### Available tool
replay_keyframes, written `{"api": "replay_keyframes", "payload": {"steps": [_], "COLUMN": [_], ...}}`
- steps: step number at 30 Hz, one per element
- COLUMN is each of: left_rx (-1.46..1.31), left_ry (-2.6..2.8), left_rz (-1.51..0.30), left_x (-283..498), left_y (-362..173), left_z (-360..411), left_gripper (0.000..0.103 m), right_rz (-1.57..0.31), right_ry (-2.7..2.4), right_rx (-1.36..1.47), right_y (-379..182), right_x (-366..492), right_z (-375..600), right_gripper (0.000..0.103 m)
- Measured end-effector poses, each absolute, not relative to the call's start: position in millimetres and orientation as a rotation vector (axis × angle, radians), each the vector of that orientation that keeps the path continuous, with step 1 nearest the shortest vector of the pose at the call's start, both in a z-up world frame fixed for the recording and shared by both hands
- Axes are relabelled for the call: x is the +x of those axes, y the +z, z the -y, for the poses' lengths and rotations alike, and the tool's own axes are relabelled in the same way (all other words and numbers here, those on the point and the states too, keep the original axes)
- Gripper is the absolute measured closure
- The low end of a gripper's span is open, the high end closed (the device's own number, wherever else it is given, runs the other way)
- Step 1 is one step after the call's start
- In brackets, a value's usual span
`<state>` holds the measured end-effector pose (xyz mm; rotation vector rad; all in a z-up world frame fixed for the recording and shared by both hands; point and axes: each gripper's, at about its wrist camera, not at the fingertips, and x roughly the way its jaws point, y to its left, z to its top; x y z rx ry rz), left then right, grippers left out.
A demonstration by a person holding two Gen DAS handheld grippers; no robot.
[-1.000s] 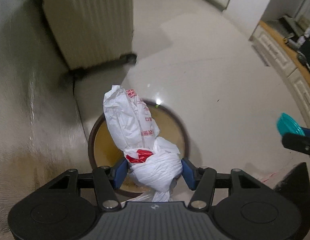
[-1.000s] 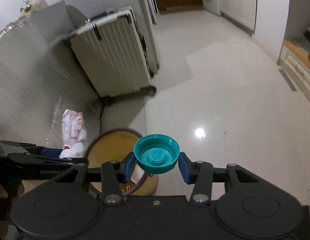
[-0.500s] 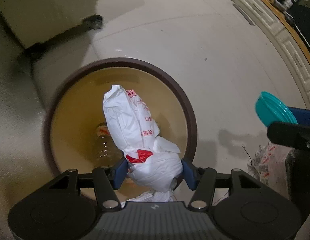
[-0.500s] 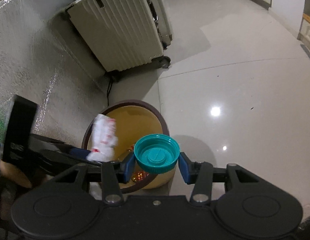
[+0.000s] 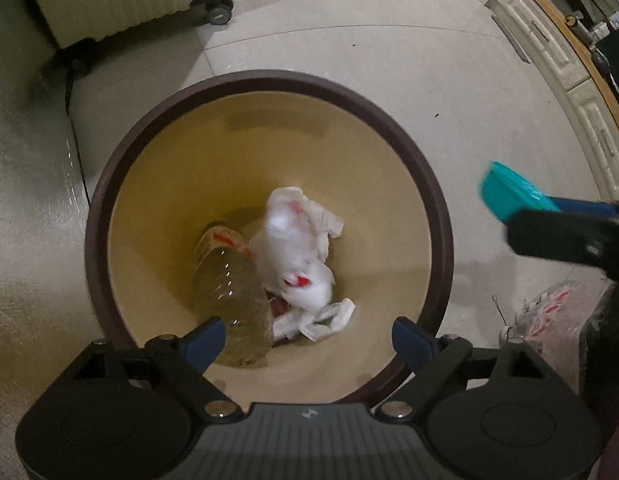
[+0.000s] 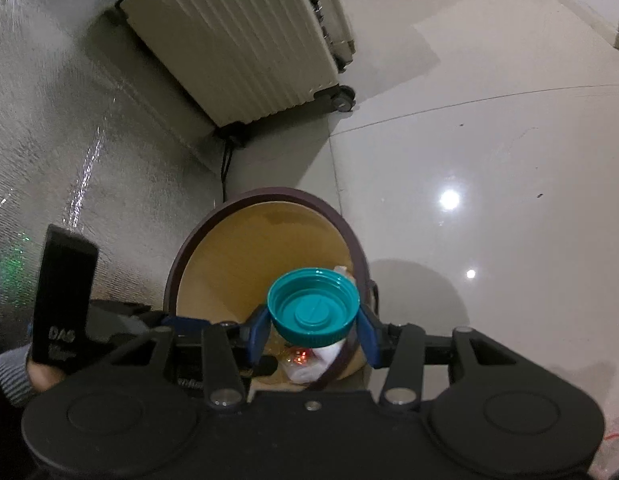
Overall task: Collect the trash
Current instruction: 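Open the left tool to drop the bag while the right tool drops the cap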
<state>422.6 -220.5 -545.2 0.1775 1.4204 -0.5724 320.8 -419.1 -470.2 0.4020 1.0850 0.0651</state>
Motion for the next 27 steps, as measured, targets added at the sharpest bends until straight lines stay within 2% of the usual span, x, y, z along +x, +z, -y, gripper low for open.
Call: {"api": "replay_keyframes", "payload": {"steps": [8,10,11,12,17,20,27], "left_rx": [0.215,0.219,0.221,0.223,0.223,0.225,0.223], "left_ry": [-0.538,-0.528,-0.523,-0.520,-0.489,-0.470,-0.415], "left_rz": [-1.435,-1.428,-1.424,-1.422,-1.419,-1.418,-1.396], "left_x": [413,413,412,411,408,405,394], "left_y": [-542,-539,-537,-535,-529,-526,-509], "left_z": [204,200,198,196,193,192,184], "left_gripper": [0.013,0.011,0.009,0.007,0.000,0.000,0.000], "right_rz": [-1.121,-1.111,-1.111,-1.112,-1.140,-1.163,-1.176], "right_ry": [0.113,0.107,0.099,0.091,0.073,0.067,0.084], "right_rx": [0.388,0.385,0.382,0.374,0.334,0.298,0.297], "right_y": [-489,-492,-493,-493,-494,-494,-488], "right_x": [365,376,379,381,375,367,350], "right_z": [389,383,381,380,383,386,395], "right_gripper": [0.054,0.042,0.028,0.020,0.019,0.018,0.005]}}
